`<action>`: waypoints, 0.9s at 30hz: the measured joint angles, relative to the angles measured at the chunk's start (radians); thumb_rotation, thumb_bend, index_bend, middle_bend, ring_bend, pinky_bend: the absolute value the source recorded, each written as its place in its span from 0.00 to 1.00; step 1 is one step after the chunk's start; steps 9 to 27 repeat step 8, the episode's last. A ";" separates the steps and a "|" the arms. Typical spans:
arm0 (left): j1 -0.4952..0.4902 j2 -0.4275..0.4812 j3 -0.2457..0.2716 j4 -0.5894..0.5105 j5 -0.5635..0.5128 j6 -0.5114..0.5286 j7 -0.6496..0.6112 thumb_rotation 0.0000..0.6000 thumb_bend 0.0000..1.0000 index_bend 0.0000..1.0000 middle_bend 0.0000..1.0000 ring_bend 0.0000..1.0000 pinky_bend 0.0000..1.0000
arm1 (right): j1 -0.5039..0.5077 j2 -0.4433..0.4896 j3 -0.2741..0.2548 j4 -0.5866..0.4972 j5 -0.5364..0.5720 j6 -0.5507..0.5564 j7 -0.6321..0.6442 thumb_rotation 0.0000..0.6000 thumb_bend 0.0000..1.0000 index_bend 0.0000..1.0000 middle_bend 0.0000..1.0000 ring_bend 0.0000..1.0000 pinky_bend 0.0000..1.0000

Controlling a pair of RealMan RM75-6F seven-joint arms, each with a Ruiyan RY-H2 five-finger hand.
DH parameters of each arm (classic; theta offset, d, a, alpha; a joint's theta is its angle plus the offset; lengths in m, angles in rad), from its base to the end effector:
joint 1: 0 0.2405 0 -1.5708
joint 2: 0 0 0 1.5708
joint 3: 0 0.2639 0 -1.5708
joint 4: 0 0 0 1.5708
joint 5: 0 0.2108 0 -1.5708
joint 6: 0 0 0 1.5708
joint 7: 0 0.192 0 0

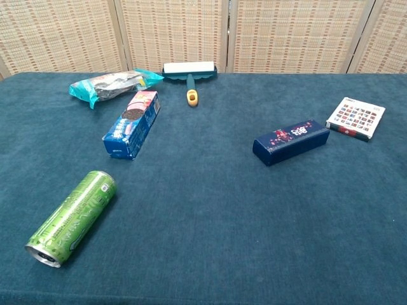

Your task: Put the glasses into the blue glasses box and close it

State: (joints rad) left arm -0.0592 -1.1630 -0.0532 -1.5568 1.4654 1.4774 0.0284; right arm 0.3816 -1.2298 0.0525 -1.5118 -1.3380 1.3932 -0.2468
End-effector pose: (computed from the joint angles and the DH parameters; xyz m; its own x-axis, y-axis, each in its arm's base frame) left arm -0.3375 0.2223 0.1543 0.4275 0.0174 0.9038 0.9024 0.0513 -0.4278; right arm -0.2803 -0.3240 0.1297 0.5821 0.0468 0.8117 -0.8046 -0.1106 0.5834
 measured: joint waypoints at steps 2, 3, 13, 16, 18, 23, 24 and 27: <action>-0.005 -0.004 -0.008 -0.008 0.002 0.008 0.013 1.00 0.31 0.04 0.00 0.00 0.00 | -0.067 0.028 -0.024 -0.025 -0.028 0.076 0.010 1.00 0.23 0.04 0.08 0.00 0.00; -0.006 -0.005 -0.011 -0.011 0.003 0.012 0.019 1.00 0.31 0.04 0.00 0.00 0.00 | -0.094 0.039 -0.034 -0.034 -0.040 0.106 0.015 1.00 0.23 0.05 0.09 0.00 0.00; -0.013 -0.013 -0.023 -0.031 0.003 0.025 0.052 1.00 0.31 0.04 0.00 0.00 0.00 | -0.220 0.080 -0.088 -0.072 -0.100 0.226 0.052 1.00 0.23 0.08 0.10 0.00 0.00; -0.013 -0.013 -0.023 -0.031 0.003 0.025 0.052 1.00 0.31 0.04 0.00 0.00 0.00 | -0.220 0.080 -0.088 -0.072 -0.100 0.226 0.052 1.00 0.23 0.08 0.10 0.00 0.00; -0.013 -0.013 -0.023 -0.031 0.003 0.025 0.052 1.00 0.31 0.04 0.00 0.00 0.00 | -0.220 0.080 -0.088 -0.072 -0.100 0.226 0.052 1.00 0.23 0.08 0.10 0.00 0.00; -0.013 -0.013 -0.023 -0.031 0.003 0.025 0.052 1.00 0.31 0.04 0.00 0.00 0.00 | -0.220 0.080 -0.088 -0.072 -0.100 0.226 0.052 1.00 0.23 0.08 0.10 0.00 0.00; -0.013 -0.013 -0.023 -0.031 0.003 0.025 0.052 1.00 0.31 0.04 0.00 0.00 0.00 | -0.220 0.080 -0.088 -0.072 -0.100 0.226 0.052 1.00 0.23 0.08 0.10 0.00 0.00; -0.013 -0.013 -0.023 -0.031 0.003 0.025 0.052 1.00 0.31 0.04 0.00 0.00 0.00 | -0.220 0.080 -0.088 -0.072 -0.100 0.226 0.052 1.00 0.23 0.08 0.10 0.00 0.00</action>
